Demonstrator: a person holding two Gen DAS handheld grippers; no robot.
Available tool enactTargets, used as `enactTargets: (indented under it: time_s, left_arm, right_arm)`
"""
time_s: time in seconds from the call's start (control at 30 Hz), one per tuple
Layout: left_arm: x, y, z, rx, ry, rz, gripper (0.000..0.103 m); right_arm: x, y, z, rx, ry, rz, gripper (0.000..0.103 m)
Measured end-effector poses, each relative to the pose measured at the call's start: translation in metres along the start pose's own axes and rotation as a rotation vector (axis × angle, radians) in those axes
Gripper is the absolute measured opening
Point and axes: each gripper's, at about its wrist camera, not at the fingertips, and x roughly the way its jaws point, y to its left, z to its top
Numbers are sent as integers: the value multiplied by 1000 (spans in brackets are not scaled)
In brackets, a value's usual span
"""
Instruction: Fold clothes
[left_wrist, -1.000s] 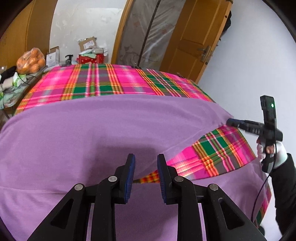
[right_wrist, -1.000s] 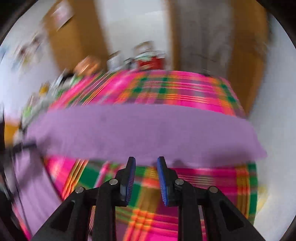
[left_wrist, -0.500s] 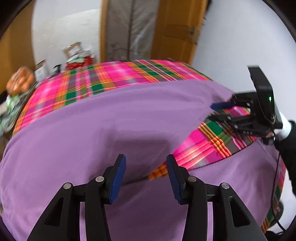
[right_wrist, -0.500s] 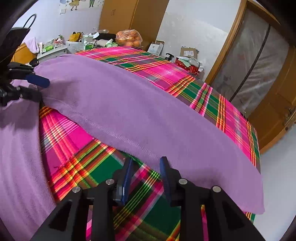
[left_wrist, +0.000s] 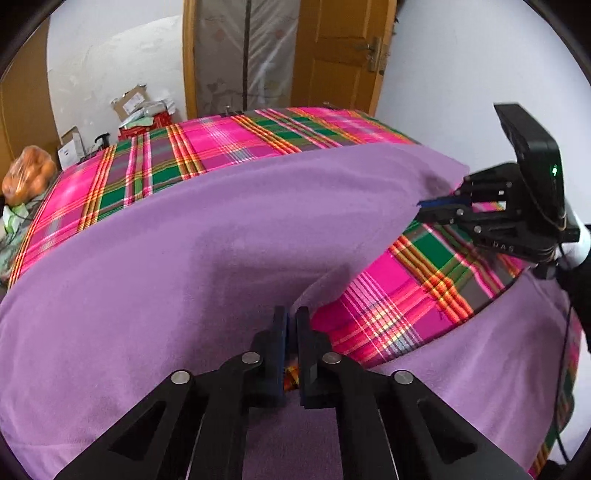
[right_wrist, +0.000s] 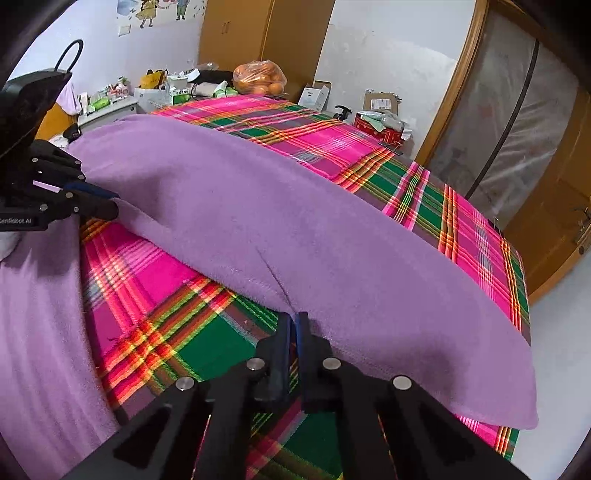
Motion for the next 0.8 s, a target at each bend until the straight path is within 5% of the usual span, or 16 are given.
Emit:
enactTargets:
  time_s: [0.43, 0.6, 0.8]
  left_arm:
    - [-14, 2, -15, 12, -5, -43, 2]
    - [-23, 8, -15, -15, -29, -55, 2]
    - [-52, 33, -15, -121, -93, -114, 2]
  right_arm:
    - [-17, -6, -16, 28, 8, 43, 1]
    - [-26, -14, -16, 43, -19, 1, 30]
    - [-16, -14, -17, 41, 17, 40, 30]
